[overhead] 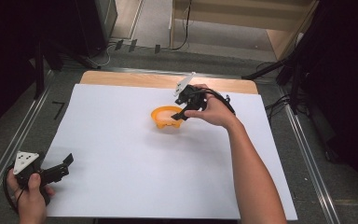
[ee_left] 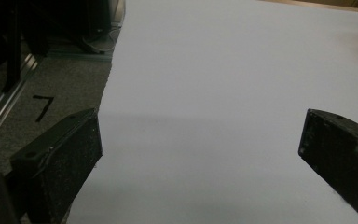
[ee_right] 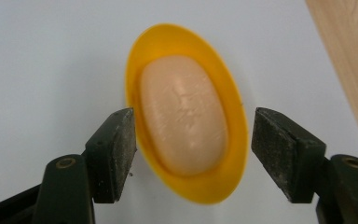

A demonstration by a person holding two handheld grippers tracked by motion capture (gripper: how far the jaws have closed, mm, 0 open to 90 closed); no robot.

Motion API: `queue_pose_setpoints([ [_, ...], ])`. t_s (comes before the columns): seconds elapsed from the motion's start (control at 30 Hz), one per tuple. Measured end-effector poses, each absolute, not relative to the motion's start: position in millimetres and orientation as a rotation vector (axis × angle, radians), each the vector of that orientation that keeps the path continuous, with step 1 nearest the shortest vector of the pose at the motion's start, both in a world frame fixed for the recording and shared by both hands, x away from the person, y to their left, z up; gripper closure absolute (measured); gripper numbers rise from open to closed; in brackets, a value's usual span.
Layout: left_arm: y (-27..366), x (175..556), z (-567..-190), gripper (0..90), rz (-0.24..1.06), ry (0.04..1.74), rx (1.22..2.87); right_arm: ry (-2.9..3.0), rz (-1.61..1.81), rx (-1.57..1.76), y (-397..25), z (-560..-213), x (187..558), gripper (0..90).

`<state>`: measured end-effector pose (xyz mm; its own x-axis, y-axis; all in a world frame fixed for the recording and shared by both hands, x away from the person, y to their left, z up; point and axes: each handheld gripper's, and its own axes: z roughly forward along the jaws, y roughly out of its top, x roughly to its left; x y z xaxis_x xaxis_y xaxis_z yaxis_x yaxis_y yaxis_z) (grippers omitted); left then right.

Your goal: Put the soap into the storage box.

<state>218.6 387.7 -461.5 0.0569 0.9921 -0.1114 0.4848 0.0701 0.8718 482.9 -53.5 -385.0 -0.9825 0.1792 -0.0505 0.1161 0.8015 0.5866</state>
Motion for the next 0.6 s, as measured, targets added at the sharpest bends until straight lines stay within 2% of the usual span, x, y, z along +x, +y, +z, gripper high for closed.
queue_pose_setpoints([
  [0.37, 388.0, 218.3, -461.4, 0.1, 0.795, 1.546, 1.526, 2.863, 0.937, 0.362, -85.4, -384.2, 458.9, 31.7],
  [0.6, 387.6, 217.8, -461.4, 0.1, 0.798, 1.533, 1.531, 2.882, 0.998, 0.555, -104.2, -389.0, 446.9, 26.4],
])
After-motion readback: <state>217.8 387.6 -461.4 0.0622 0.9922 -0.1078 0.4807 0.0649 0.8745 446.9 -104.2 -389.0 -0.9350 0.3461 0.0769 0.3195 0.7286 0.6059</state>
